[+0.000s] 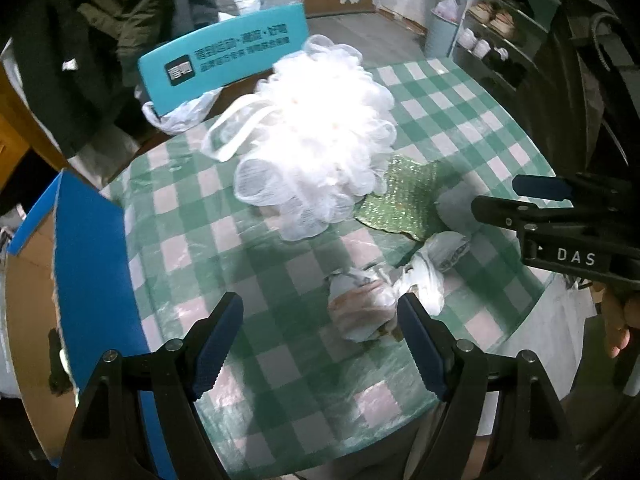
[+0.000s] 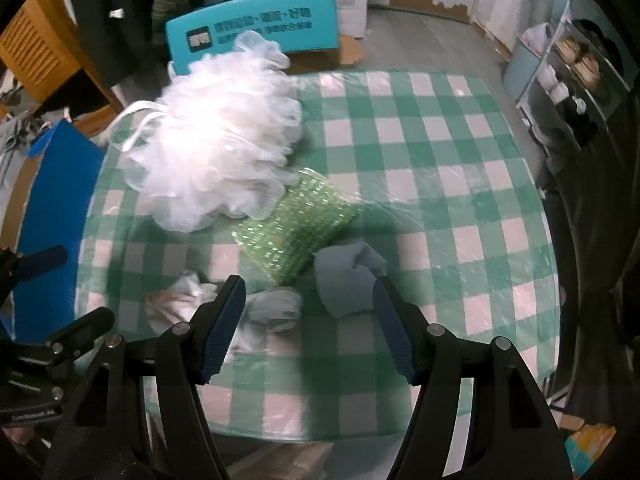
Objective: Organize soft objects
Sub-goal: 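Withdraw both tools from the box and move back over the table, then grasp the grey sock with the right gripper while the left gripper grasps the white-grey cloth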
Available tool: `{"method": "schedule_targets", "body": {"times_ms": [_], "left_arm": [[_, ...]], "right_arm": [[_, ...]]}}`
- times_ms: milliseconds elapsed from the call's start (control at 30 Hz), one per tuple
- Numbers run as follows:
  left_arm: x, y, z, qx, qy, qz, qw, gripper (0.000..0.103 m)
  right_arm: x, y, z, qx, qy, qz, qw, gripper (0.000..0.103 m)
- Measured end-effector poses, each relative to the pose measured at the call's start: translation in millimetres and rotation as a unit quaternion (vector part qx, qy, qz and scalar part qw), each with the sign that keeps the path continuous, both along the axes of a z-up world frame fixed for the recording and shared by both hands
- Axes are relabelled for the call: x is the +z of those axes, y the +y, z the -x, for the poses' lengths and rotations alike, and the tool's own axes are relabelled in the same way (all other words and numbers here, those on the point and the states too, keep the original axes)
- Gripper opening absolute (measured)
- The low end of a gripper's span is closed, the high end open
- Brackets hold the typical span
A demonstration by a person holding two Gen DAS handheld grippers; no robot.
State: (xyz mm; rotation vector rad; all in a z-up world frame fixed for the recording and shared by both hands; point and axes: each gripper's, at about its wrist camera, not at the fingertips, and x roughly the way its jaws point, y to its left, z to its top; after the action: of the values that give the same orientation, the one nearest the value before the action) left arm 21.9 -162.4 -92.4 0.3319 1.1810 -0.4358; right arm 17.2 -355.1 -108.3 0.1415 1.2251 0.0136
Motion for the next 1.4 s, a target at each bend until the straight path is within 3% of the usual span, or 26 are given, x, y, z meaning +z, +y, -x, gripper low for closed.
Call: {"method": "schedule_targets", "body": {"times_ms": [100, 833, 900, 1033, 1400], "left_arm": [[-7, -8, -5, -0.001, 0.006, 0.0, 1.0, 0.085], [-48, -34, -25, -0.018, 0.039, -0.002, 0.9991, 0.085], [-48, -35, -25, -0.02, 0.043, 0.001, 0.9989, 0.085], [-49, -37, -24, -0.024, 0.048, 0.007, 0.9985, 0.085], [-50, -53, -9, -0.058, 0.062, 0.027, 0.996, 0.087]], "right_arm": [[-9, -6, -2, -0.003, 0.007, -0.001, 1.0, 0.065], [-77, -20, -26, 0.002, 0.059, 0.004, 0.998, 0.065], [-80, -19, -27, 0.008, 0.066, 0.009, 0.998, 0.046], [-77, -22, -22, 0.004, 0.061, 0.007, 0.998, 0.031], [-49, -39, 15, -0.032, 0.047, -0.007, 0.998, 0.028]]}}
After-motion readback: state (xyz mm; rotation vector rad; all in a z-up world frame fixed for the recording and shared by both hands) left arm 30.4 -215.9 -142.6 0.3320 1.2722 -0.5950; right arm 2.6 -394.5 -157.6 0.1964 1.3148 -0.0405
